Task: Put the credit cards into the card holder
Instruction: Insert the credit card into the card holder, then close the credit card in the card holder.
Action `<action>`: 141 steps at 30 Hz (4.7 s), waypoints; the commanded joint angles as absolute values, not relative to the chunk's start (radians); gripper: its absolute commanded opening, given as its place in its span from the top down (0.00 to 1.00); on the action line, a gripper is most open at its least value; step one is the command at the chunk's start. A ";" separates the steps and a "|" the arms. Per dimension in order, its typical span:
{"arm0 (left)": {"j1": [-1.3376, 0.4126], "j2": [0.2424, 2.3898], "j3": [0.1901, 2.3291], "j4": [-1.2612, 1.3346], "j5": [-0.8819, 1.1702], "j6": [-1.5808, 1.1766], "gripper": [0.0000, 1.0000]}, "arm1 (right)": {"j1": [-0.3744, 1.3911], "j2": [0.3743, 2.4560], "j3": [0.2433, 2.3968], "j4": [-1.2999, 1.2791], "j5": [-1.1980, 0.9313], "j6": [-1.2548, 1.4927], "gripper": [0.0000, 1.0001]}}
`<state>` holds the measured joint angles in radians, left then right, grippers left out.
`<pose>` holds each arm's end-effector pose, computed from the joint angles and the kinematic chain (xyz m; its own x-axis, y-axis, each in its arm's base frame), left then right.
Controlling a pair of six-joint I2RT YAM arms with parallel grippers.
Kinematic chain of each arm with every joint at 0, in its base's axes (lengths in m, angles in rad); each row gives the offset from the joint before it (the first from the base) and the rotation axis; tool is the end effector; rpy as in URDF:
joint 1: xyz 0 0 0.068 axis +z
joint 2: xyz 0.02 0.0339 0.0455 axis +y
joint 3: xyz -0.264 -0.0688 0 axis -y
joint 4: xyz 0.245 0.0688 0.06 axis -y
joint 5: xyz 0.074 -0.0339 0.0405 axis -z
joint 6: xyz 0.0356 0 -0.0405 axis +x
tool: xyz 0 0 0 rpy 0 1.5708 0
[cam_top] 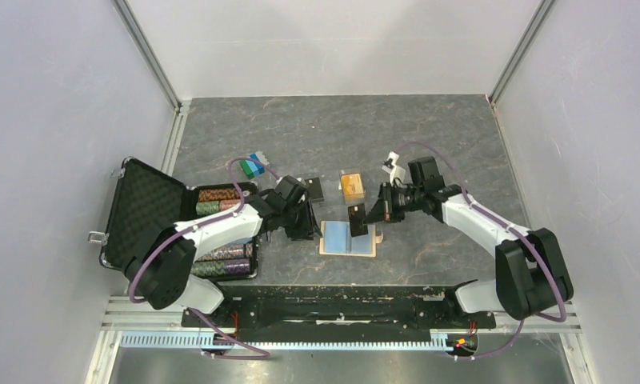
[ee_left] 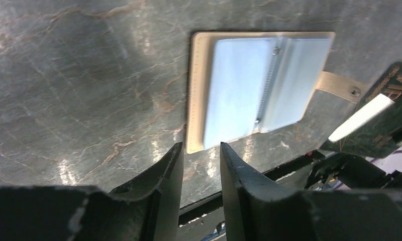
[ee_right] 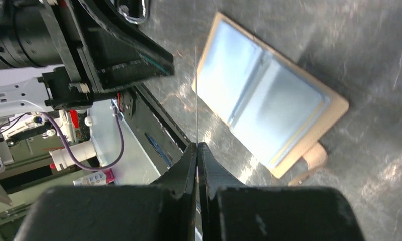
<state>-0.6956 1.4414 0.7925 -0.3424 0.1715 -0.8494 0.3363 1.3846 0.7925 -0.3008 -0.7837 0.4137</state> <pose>0.2088 -0.1823 0.1838 -0.9522 -0.1689 -0.2544 -0.0179 0.8626 -0.5055 0.2467 0.1129 0.2087 -0.9352 -0.0253 -0.3532 -0.3011 0.5818 0.7556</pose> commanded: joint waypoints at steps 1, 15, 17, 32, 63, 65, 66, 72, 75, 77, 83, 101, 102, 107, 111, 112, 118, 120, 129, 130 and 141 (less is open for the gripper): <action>-0.708 1.460 0.768 -0.312 0.107 -0.928 0.62 | 0.324 1.316 0.664 -0.163 -0.827 0.499 1.00; -0.732 1.619 0.752 -0.219 0.163 -0.943 0.71 | 0.321 1.411 0.563 0.034 -0.848 0.557 1.00; -0.733 1.630 0.755 -0.221 0.170 -0.942 0.74 | 0.321 1.436 0.564 0.040 -0.843 0.554 1.00; -0.736 1.639 0.763 -0.258 0.161 -0.920 0.87 | 0.320 1.525 0.600 0.011 -0.785 0.484 1.00; -0.748 1.651 0.769 -0.267 0.161 -0.910 0.88 | 0.339 1.657 0.548 0.166 -0.814 0.576 1.00; -0.749 1.651 0.769 -0.268 0.161 -0.910 0.88 | 0.349 1.660 0.548 0.182 -0.806 0.588 1.00; -0.749 1.652 0.769 -0.268 0.162 -0.910 0.88 | 0.354 1.661 0.548 0.189 -0.803 0.594 1.00; -0.749 1.646 0.770 -0.273 0.160 -0.910 0.89 | 0.385 1.676 0.552 0.237 -0.796 0.639 1.00; -0.749 1.647 0.770 -0.274 0.161 -0.911 0.89 | 0.415 1.681 0.555 0.254 -0.787 0.657 1.00; -0.749 1.645 0.771 -0.273 0.161 -0.914 0.90 | 0.436 1.687 0.558 0.265 -0.783 0.671 1.00; -0.749 1.638 0.770 -0.281 0.160 -0.913 0.95 | 0.468 1.710 0.596 0.259 -0.781 0.675 1.00; -0.747 1.553 0.790 -0.319 0.116 -0.925 0.85 | 0.501 1.675 0.681 0.119 -0.776 0.688 0.57; -0.746 1.544 0.791 -0.325 0.113 -0.924 0.80 | 0.501 1.669 0.702 0.060 -0.763 0.651 0.54; -0.737 1.508 0.799 -0.319 0.125 -0.922 0.55 | 0.501 1.621 0.759 -0.148 -0.700 0.527 0.38; -0.722 1.497 0.795 -0.278 0.163 -0.934 0.42 | 0.502 1.562 0.773 -0.208 -0.690 0.501 0.31; -0.716 1.498 0.790 -0.254 0.182 -0.938 0.41 | 0.502 1.550 0.779 -0.220 -0.690 0.495 0.30; -0.693 1.554 0.746 -0.132 0.262 -0.960 0.32 | 0.490 1.522 0.850 -0.345 -0.616 0.399 0.28; -0.693 1.582 0.733 -0.082 0.290 -0.965 0.32 | 0.478 1.530 0.859 -0.385 -0.575 0.349 0.31; -0.693 1.688 0.728 0.066 0.402 -0.968 0.33 | 0.445 1.612 0.767 -0.395 -0.474 0.214 0.40; -0.694 1.693 0.736 0.068 0.413 -0.964 0.34 | 0.446 1.620 0.761 -0.387 -0.482 0.213 0.40; -0.696 1.560 0.764 0.075 0.448 -0.963 0.38 | 0.445 1.641 0.765 -0.372 -0.487 0.210 0.41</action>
